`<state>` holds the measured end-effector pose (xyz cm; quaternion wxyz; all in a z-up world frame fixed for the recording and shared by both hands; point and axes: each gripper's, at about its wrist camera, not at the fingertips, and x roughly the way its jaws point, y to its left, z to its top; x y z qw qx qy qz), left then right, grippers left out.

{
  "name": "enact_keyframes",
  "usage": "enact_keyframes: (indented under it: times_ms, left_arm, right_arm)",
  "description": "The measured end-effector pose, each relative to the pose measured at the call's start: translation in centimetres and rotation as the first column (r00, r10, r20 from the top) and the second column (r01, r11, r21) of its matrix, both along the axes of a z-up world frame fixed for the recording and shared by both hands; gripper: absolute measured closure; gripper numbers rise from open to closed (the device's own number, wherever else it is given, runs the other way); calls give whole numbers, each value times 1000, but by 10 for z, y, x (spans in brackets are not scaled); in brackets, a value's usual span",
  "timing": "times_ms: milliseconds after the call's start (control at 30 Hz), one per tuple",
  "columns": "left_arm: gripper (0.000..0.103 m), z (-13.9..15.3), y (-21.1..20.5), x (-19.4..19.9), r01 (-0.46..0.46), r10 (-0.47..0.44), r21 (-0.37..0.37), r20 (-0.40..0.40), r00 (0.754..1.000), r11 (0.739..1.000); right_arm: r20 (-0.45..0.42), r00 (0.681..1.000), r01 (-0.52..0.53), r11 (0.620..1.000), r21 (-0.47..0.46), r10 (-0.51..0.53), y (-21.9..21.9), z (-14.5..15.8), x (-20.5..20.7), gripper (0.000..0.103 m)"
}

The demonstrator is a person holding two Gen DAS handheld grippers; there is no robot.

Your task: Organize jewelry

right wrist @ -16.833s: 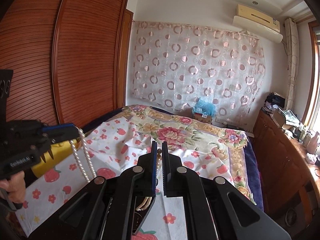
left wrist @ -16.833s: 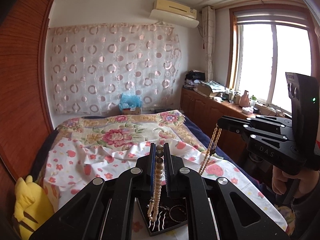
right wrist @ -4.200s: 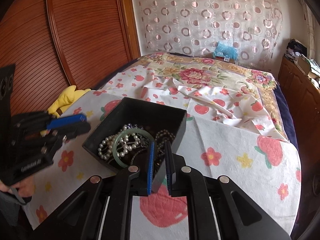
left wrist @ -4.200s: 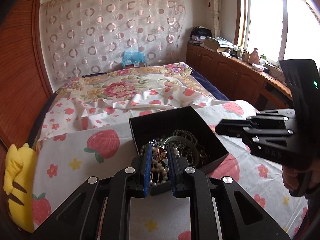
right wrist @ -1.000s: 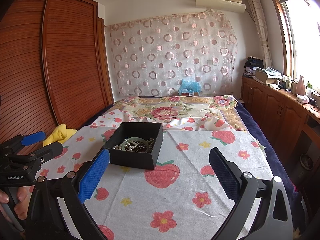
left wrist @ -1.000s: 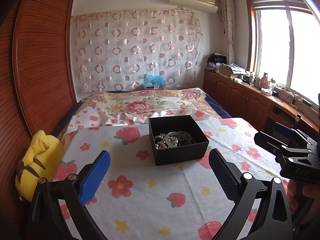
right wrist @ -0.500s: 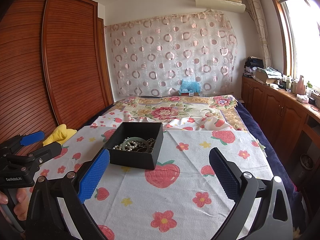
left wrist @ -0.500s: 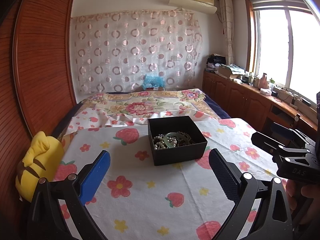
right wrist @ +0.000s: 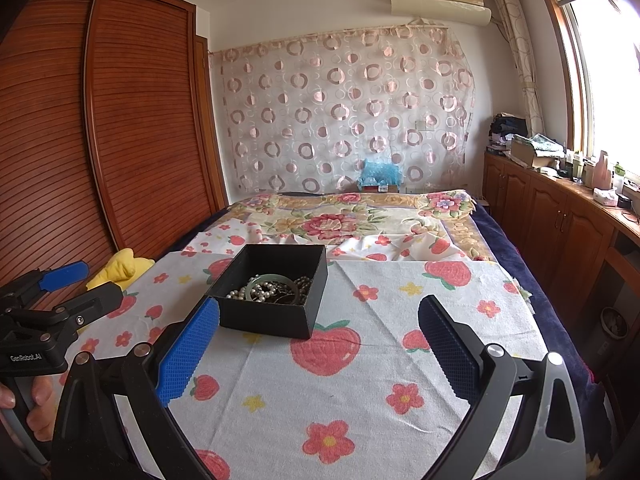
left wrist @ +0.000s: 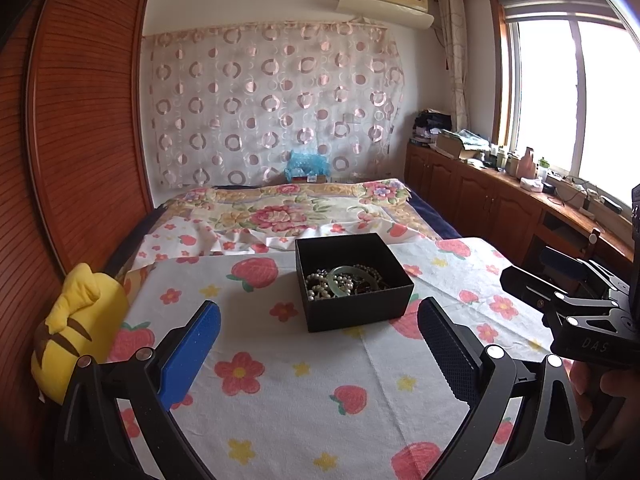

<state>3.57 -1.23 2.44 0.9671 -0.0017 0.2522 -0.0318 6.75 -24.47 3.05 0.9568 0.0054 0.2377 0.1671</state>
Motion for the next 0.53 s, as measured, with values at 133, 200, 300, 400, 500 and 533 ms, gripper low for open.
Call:
enact_keyframes:
  times_ms: [133,200,300,400,500,533]
  left_arm:
    - [8,-1,0,-1,0,0,-2,-1,1000,1000]
    - [8,-1,0,0,-2,2,0,-1,1000,1000]
    - [8,-1,0,-1,-2,2,0,-2,1000,1000]
    - [8,0,0,-1,-10,10,5,1,1000,1000]
    - [8,4,-2,1,-8,8,0,-1,1000,1000]
    - [8,5,-2,1,-8,8,0,0,1000,1000]
  right_arm:
    - [-1,1000,1,1000,1,-1,0,-1,0,3]
    - [0,1000,-1,1000,0,1,0,-1,0,3]
    - [-1,1000,0,1000,1,0,0,-1,0,3]
    - [-1,1000,0,1000,1,0,0,0,0,3]
    - [0,1000,0,1000,1,0,0,0,0,3]
    - [0,1000,0,1000,1,0,0,-1,0,3]
